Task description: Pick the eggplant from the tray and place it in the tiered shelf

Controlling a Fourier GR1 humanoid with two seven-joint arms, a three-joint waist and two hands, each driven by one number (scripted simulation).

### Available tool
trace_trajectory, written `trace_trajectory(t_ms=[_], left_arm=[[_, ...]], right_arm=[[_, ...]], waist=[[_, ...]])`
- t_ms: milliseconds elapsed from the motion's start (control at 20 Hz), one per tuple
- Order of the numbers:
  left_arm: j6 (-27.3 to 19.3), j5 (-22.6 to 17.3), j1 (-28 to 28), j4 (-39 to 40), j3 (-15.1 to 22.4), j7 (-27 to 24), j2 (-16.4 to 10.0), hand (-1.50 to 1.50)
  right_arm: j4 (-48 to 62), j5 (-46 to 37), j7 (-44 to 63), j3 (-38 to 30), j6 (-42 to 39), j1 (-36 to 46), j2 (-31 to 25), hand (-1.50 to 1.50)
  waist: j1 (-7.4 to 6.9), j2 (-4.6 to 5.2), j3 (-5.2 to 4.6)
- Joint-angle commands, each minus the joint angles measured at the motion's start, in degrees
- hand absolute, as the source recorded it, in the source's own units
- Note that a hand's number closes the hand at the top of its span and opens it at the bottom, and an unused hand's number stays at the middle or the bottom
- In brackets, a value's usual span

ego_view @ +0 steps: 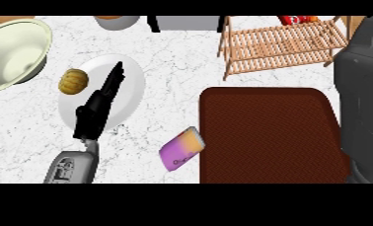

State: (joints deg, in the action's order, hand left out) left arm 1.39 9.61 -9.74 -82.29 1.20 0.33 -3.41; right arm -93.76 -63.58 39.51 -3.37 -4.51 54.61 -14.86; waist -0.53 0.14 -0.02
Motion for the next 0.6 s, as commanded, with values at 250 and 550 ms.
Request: trace_trajectory(t_ms=[250,550], left_arm=[[2.1,-1.6,-3.2,2.0,-1.8,0.3,-1.4,0.0],[1.1,-1.4,-1.5,1.9,-2.1,-0.3,-1.1,0.0]], right_arm=[[17.0,-3.1,-6.2,-1.6,11.2,6.0,-0.3,1.5],[19.1,13.1,-18.2,-11.6,22.0,2.2,0.8,1.5]], waist=[[-0.15,0.04,-0.02],[-0.18,0.15,0.04]])
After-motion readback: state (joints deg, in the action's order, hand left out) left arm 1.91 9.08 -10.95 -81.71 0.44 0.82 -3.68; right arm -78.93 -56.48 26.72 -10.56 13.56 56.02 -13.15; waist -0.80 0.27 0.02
